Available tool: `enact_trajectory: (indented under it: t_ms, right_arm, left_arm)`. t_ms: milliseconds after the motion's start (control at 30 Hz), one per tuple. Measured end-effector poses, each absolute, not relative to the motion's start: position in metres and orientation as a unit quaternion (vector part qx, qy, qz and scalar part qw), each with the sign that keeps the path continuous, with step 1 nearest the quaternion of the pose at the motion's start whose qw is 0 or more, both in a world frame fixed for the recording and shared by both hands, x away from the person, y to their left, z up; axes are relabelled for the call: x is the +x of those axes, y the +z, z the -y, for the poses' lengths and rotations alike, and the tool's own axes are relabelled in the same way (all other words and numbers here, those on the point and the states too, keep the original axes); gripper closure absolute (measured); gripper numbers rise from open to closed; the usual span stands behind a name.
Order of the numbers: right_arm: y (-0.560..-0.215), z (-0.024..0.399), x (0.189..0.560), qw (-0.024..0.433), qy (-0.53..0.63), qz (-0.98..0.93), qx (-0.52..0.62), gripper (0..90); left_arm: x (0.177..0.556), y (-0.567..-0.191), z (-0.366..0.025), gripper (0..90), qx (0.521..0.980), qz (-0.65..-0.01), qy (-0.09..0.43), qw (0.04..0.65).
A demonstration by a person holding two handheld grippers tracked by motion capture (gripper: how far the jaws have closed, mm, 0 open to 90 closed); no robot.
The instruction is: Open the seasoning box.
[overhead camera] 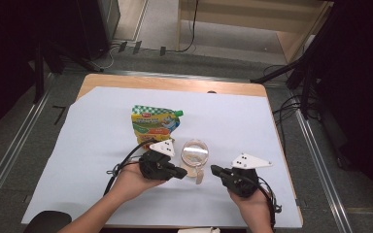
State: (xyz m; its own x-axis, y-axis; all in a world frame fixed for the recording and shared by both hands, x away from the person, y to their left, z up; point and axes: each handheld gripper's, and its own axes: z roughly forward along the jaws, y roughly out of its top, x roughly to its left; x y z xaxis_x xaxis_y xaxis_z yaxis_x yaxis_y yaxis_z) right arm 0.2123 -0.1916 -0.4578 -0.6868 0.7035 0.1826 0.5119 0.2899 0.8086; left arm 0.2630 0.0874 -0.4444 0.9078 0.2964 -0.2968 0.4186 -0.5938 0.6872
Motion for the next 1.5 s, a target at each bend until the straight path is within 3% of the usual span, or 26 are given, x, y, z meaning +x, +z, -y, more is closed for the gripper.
enact_trajectory:
  t_ms: [233,300,833,1500]
  right_arm:
    - [-0.458,0.184,0.186,0.094,0.459,-0.798,0.379,90.0]
    - [-0.460,0.179,0.181,0.086,0.462,-0.799,0.376,90.0]
    - [-0.478,0.139,0.186,0.076,0.444,-0.823,0.346,90.0]
    - [-0.483,0.148,0.194,0.080,0.439,-0.814,0.371,90.0]
  left_arm:
    - [0.271,-0.439,-0.103,57.7,0.878,-0.201,-0.092,0.424]
    - [0.273,-0.438,-0.106,55.3,0.878,-0.200,-0.091,0.425]
    - [0.275,-0.440,-0.110,44.8,0.885,-0.194,-0.083,0.415]
    - [0.273,-0.442,-0.109,43.5,0.889,-0.192,-0.067,0.411]
